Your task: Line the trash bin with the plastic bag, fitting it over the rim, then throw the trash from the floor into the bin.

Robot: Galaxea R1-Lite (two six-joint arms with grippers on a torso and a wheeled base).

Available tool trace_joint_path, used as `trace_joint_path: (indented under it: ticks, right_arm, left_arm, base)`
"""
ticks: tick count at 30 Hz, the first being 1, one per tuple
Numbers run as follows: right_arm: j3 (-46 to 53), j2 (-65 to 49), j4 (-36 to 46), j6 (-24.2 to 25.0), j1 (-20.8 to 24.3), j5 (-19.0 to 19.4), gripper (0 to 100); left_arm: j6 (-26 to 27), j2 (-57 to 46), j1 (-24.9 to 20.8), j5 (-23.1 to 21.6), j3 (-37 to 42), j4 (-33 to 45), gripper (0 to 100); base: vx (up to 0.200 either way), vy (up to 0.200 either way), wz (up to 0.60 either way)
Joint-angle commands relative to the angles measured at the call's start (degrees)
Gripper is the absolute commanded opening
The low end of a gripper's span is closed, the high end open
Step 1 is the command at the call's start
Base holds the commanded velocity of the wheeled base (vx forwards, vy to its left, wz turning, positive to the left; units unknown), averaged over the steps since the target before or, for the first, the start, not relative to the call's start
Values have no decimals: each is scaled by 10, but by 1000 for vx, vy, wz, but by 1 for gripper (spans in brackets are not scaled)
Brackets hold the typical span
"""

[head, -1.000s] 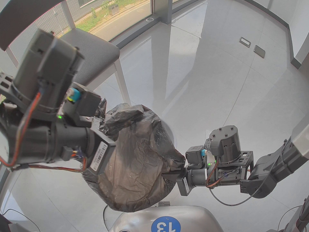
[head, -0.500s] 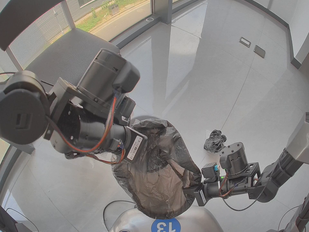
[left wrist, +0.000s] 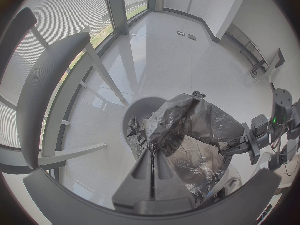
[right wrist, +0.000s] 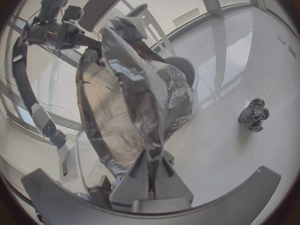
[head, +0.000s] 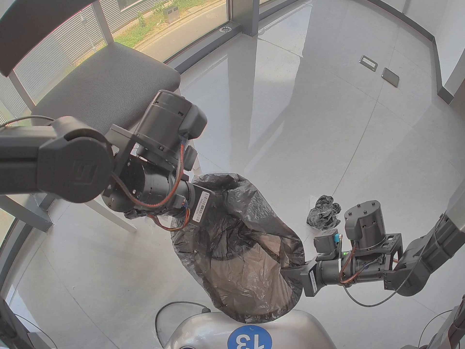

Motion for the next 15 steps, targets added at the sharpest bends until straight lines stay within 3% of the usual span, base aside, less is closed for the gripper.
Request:
trace_joint_path:
  ticks: [1, 15]
  right_arm:
    - [-40, 19, 0, -2, -17, 0, 0]
    - [-220, 131, 39, -10, -62, -2, 0]
  left_arm:
    - [4, 26, 28, 0, -9, -19, 0]
    - [-4, 62, 102, 7, -44, -24, 0]
  base:
    - [0, 0, 0]
    - [0, 0, 0]
